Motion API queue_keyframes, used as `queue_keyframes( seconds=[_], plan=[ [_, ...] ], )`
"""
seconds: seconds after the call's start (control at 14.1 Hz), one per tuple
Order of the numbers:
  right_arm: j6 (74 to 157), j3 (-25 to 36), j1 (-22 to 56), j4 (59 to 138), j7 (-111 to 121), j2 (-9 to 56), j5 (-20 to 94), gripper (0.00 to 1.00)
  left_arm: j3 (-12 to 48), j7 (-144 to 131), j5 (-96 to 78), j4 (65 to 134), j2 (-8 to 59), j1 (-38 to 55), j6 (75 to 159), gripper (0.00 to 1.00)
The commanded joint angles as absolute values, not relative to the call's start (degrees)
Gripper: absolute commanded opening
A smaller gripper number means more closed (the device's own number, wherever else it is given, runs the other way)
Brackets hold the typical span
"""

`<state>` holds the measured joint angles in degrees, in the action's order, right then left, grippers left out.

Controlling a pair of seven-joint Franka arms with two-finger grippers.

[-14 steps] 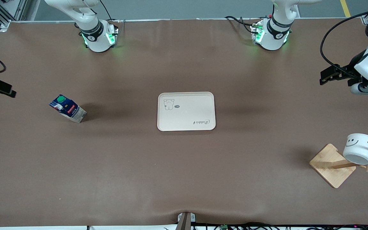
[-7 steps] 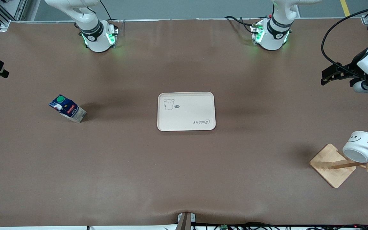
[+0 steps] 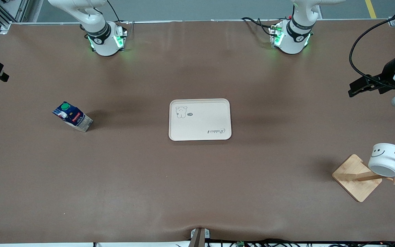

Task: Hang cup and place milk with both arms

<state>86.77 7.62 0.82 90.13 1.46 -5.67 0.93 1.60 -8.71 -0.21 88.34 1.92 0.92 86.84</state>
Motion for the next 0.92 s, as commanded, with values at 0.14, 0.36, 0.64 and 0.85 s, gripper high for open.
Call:
queue_keyframes(
  seconds=[0.14, 0.36, 0.64, 0.85],
  plan=[
    [86.1, 7.5, 0.3, 89.1, 1.3, -5.4, 0.3, 1.0, 2.6, -8.6, 0.2, 86.6, 1.2, 1.4, 83.1, 1.0],
    [86.1, 7.5, 0.0, 89.1, 1.2, -5.4, 0.4, 1.0, 3.4, -8.0, 0.1, 87.1, 1.1, 1.4, 83.1, 1.0],
    [86.1, 7.5, 0.0, 89.0, 1.2, -5.3, 0.4, 1.0, 3.6, -8.1, -0.5, 86.8, 1.5, 1.1, 83.1, 1.0],
    [86.0, 7.5, 0.0, 89.0, 1.2, -5.3, 0.4, 1.0, 3.6, -7.9, -1.1, 86.7, 1.9, 1.1, 83.2, 1.0]
  ],
)
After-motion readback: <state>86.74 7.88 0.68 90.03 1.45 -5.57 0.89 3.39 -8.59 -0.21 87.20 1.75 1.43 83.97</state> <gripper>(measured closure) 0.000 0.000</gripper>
